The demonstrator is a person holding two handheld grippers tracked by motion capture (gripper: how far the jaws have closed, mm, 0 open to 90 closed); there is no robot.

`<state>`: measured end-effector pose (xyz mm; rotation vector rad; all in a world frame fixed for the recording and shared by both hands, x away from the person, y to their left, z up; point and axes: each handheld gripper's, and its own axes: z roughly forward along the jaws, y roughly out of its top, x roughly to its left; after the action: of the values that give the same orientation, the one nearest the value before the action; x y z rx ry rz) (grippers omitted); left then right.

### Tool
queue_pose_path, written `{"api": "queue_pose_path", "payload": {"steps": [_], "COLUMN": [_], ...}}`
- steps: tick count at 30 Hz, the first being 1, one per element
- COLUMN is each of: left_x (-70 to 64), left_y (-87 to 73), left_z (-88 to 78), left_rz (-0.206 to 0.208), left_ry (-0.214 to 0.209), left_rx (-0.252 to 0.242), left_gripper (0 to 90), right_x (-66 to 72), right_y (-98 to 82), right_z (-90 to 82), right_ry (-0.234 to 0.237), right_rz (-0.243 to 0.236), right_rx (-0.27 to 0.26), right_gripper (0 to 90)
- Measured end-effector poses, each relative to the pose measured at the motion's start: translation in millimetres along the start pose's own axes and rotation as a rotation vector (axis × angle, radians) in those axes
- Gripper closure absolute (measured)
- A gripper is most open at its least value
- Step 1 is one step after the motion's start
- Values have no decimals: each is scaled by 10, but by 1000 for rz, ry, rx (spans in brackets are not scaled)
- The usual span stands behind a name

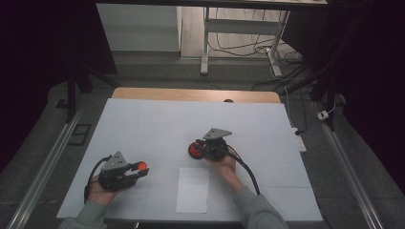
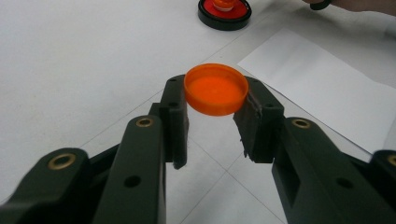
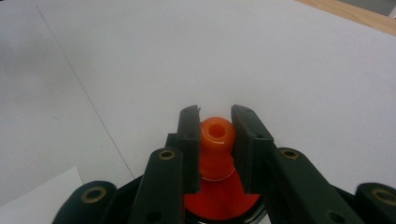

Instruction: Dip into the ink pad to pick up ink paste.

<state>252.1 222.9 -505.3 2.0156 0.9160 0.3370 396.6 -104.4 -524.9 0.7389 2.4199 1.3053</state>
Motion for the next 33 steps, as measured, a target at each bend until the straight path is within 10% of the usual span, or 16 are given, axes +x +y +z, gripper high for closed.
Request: {"api": "queue_pose_path", "payload": {"steps": [33], "left_x": [0], "left_y": [5], "left_z": [-32], "left_rz": [-5], "left_ry": [5], "left_rx": [-14], "left_gripper": [646], "right_x": [-3], "right_y": [-63], "right_z": [-4], "right_ry": [-1], "right_rz": [7], "right_rx": [-34], "right_gripper": [731]}}
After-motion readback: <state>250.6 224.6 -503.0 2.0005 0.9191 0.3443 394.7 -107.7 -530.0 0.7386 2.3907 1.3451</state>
